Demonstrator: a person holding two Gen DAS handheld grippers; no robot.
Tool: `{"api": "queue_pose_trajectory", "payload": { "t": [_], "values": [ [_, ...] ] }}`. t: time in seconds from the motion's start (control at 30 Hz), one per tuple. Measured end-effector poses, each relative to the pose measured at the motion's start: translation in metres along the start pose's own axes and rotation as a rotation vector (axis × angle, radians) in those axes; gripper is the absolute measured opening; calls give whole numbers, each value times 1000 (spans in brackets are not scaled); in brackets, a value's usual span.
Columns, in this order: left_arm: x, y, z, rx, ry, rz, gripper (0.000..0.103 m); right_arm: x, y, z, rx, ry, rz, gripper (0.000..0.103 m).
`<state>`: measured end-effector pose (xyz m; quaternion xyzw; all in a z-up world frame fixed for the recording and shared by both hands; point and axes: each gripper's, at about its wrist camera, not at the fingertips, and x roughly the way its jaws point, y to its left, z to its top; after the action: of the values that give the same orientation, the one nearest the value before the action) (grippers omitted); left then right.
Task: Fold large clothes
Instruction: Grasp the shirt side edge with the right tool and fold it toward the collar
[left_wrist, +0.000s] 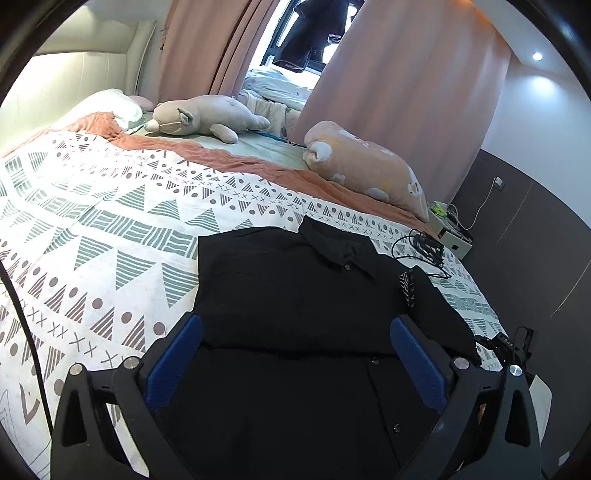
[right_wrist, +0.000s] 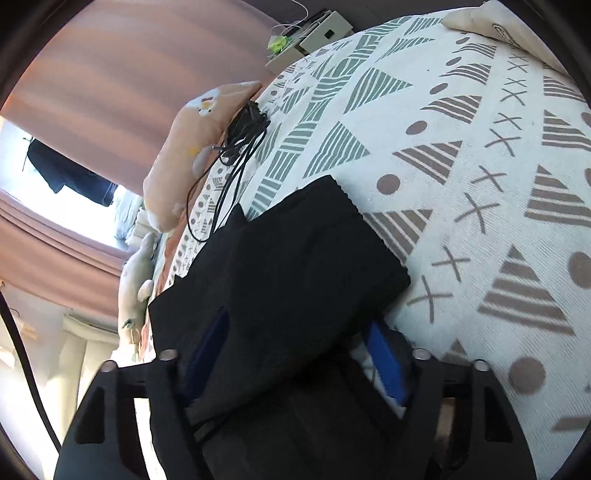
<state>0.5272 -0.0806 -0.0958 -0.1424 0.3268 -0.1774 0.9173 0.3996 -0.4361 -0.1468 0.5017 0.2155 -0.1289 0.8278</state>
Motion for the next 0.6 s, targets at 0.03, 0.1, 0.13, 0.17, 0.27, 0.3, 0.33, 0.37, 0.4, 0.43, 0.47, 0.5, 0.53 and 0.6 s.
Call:
{"api": "queue_pose_trajectory", "payload": {
  "t": [0.03, 0.1, 0.13, 0.17, 0.27, 0.3, 0.33, 0.37, 0.4, 0.43, 0.47, 0.5, 0.53, 0.6],
  "values": [
    [2, 0, 0, 2, 9, 7, 103, -2, 3, -1, -8, -1, -10, 59],
    [5, 1, -2, 6, 18, 10, 103, -3, 6, -4, -14, -3, -35, 39],
    [5, 1, -2, 11, 19, 24, 103, -1, 7, -3, -7, -2, -39, 26],
    [4, 1, -3, 17, 18, 36, 103, -1, 5, -4, 9, 3, -27, 20],
    [-3, 2, -3, 37, 18, 62, 103, 5, 11, 3, 12, -18, -9, 13],
    [-7, 3, -2, 38, 14, 65, 103, 1, 16, 2, -11, -28, -11, 13],
    [-11, 5, -1, 37, 8, 65, 103, -3, 23, 1, -33, -39, -2, 12],
    [-16, 7, 0, 35, 0, 68, 103, -8, 29, 0, -52, -49, 11, 12],
    [-19, 9, 0, 30, -6, 71, 103, -12, 37, -1, -71, -57, 22, 12],
    [-23, 12, 1, 24, -10, 71, 103, -15, 42, -2, -86, -65, 32, 12],
    [-27, 14, 2, 17, -12, 67, 103, -21, 49, -4, -104, -73, 44, 12],
    [-30, 17, 2, 12, -13, 63, 103, -25, 54, -7, -119, -81, 56, 12],
    [-34, 21, 2, 7, -14, 60, 103, -32, 59, -10, -135, -88, 70, 12],
    [-39, 29, 3, -3, -13, 64, 103, -42, 72, -17, -168, -100, 98, 12]
  ]
}}
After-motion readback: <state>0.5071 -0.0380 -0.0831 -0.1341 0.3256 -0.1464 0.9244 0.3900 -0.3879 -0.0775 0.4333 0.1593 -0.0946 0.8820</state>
